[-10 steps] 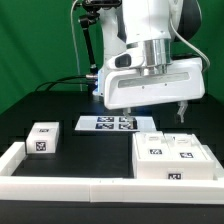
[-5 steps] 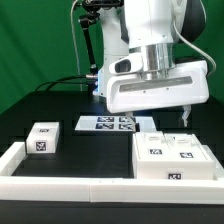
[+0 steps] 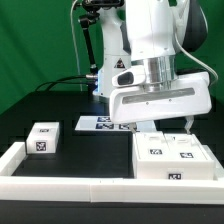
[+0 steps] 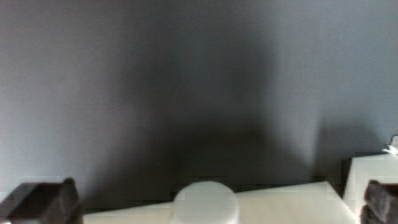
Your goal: Assemble cabinet
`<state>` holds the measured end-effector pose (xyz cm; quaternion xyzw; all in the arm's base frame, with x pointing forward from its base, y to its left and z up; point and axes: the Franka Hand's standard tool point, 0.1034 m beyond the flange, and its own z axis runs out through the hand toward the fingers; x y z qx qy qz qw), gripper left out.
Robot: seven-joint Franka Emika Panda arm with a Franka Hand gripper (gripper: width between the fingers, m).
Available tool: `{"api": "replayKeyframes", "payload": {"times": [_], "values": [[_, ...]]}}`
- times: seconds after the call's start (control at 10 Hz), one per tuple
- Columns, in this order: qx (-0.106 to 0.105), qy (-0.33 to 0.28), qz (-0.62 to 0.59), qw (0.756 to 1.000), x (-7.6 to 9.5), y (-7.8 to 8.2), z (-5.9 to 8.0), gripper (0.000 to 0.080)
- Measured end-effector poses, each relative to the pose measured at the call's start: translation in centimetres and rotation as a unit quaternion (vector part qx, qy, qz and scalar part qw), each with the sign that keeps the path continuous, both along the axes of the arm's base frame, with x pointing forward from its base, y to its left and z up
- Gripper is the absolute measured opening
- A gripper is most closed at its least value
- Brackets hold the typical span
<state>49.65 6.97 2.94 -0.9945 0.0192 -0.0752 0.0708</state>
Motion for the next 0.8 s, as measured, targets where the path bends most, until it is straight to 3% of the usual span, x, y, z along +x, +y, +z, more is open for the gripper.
{"api": "replayKeyframes", "payload": {"times": [0.2,0.4,0.8], "values": [[0.0,-0.002,0.001,1.0,0.0,0.0,-0.2,0.0797],[0.003,-0.005,0.001,1.0,0.0,0.4,-1.8,0.0797],[0.002,-0.017,0.004,1.0,0.7,0.1,-2.3,0.0797]]}}
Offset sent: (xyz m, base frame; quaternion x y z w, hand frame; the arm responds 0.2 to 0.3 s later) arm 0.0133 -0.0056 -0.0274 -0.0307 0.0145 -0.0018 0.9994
